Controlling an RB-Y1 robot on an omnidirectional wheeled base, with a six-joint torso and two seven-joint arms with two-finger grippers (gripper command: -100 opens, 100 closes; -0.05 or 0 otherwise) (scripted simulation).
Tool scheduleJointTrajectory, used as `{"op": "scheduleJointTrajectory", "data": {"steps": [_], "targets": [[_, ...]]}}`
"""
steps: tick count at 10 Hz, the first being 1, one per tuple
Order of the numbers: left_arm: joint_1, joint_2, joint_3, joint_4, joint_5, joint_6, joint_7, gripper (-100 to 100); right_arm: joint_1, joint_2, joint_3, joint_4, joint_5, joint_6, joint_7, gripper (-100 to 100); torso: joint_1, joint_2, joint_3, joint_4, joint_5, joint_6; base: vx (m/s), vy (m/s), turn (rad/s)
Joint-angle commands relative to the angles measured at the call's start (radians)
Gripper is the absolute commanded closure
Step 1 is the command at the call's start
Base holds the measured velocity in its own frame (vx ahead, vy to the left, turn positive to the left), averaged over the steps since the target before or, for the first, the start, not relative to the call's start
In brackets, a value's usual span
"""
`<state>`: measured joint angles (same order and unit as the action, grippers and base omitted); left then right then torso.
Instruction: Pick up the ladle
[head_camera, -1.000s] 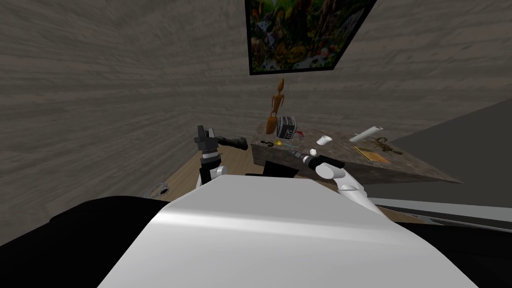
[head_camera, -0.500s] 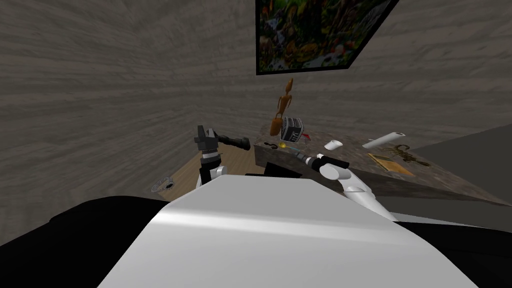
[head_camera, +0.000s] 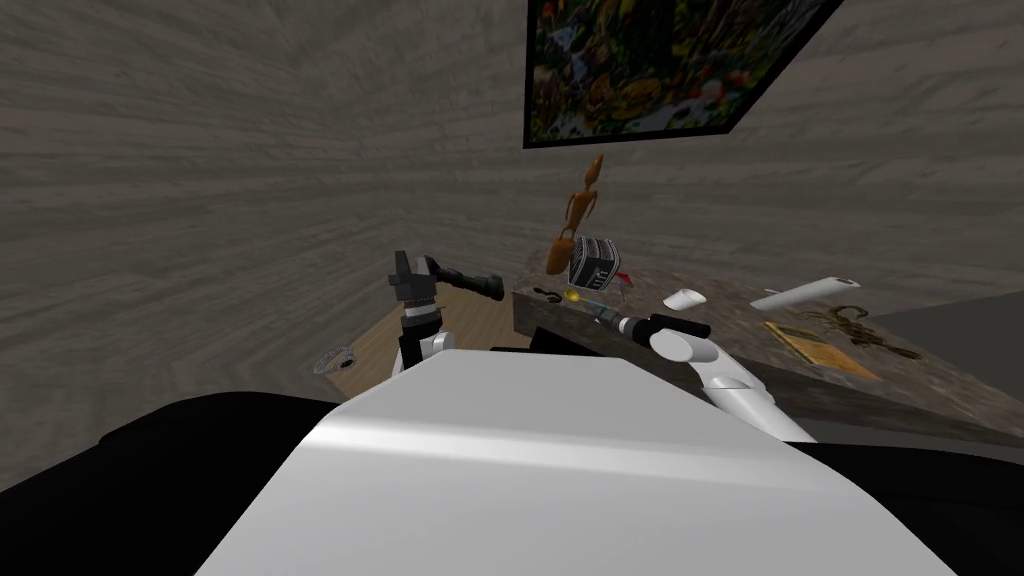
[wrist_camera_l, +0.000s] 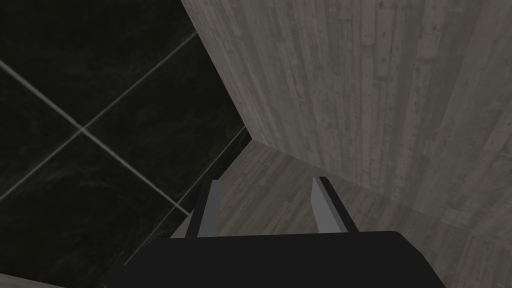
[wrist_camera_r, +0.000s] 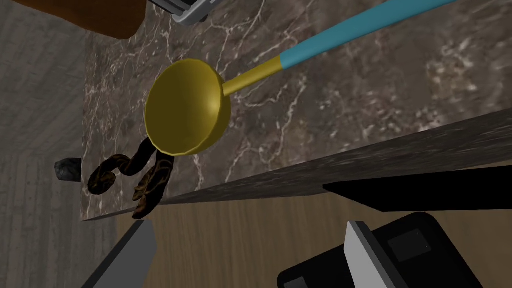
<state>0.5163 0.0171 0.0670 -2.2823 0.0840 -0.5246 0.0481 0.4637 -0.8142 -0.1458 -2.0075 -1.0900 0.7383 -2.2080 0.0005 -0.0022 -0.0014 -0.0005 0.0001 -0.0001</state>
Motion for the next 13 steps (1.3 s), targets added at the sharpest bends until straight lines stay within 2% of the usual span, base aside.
{"op": "scheduleJointTrajectory", "data": {"steps": [1,6,13], "targets": [[0.0,0.0,0.0,0.0,0.0,0.0,0.0,0,0.006,-0.011,-0.011,0.002,-0.009,0.024,-0.045,-100,0.0,0.0,0.0,0.0,0.0,0.0,0.037,0.007,0.07],[0.0,0.0,0.0,0.0,0.0,0.0,0.0,0,0.037,-0.057,-0.051,0.014,-0.066,0.092,-0.165,-100,0.0,0.0,0.0,0.0,0.0,0.0,0.038,0.01,0.094],[0.0,0.0,0.0,0.0,0.0,0.0,0.0,0,0.09,-0.135,-0.122,0.044,-0.162,0.21,-0.36,-100,0.001,-0.001,-0.001,0.0,0.0,0.0,0.055,0.014,0.118]]}}
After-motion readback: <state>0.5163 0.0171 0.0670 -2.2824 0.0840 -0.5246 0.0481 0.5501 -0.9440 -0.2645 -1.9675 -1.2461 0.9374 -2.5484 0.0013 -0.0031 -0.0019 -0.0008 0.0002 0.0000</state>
